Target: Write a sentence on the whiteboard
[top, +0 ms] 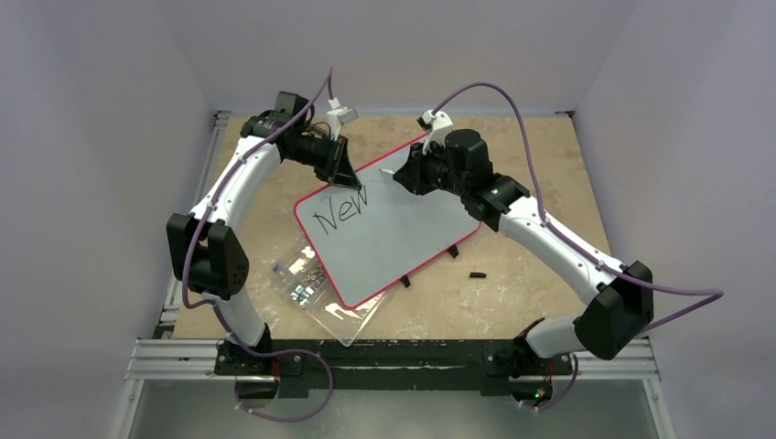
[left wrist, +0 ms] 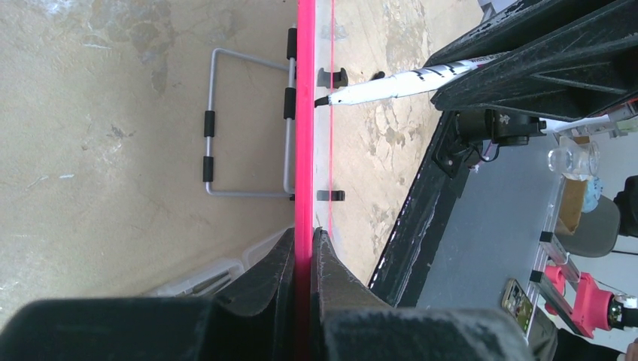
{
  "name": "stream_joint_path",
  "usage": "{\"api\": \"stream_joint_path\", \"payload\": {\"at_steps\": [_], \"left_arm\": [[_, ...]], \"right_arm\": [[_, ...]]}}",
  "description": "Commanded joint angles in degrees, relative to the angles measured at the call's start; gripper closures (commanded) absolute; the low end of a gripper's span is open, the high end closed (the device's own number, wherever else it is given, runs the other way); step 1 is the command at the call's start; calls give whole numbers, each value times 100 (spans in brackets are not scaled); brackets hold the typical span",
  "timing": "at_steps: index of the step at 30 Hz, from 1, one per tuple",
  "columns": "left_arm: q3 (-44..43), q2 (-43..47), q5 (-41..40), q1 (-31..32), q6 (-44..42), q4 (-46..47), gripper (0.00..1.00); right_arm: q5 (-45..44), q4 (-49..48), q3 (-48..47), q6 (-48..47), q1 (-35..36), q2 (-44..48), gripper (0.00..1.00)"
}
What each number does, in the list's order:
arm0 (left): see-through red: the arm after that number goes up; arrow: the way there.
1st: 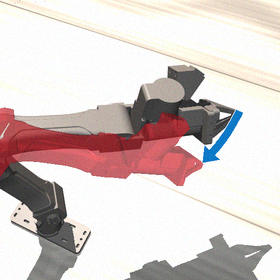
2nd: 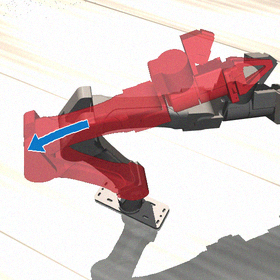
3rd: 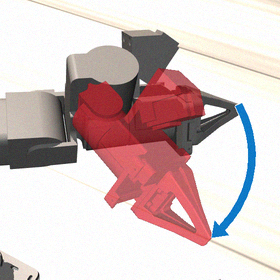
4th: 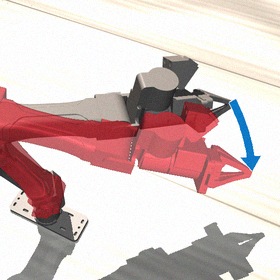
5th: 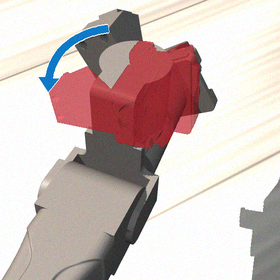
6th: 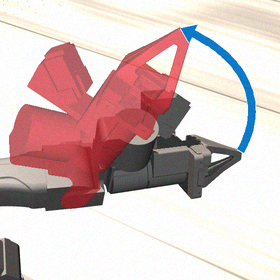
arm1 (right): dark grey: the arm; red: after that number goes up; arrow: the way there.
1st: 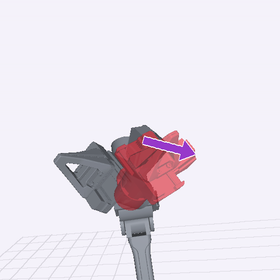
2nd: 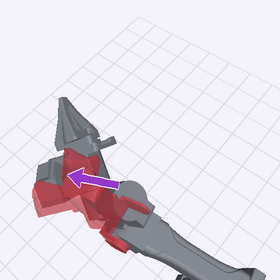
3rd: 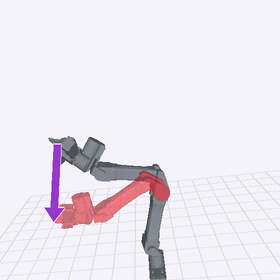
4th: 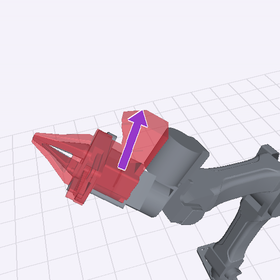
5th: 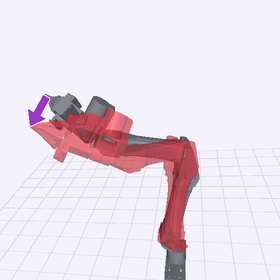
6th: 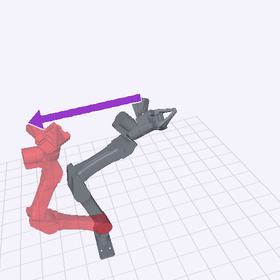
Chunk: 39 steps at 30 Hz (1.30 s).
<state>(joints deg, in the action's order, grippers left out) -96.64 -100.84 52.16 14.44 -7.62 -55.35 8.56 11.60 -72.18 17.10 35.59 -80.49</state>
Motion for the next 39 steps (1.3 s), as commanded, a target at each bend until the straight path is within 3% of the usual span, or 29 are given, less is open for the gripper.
{"api": "stream_joint_path", "payload": {"at_steps": [1,16,39], "left_arm": [[89,283,-184,80,-241,43,100],[93,328,-235,79,-271,25,100],[102,361,-259,77,-278,19,100]], "right_arm": [[31,-259,-134,30,-19,-13,100],[-342,-102,318,-91,-106,172,100],[342,-172,353,4,-108,459,100]]}}
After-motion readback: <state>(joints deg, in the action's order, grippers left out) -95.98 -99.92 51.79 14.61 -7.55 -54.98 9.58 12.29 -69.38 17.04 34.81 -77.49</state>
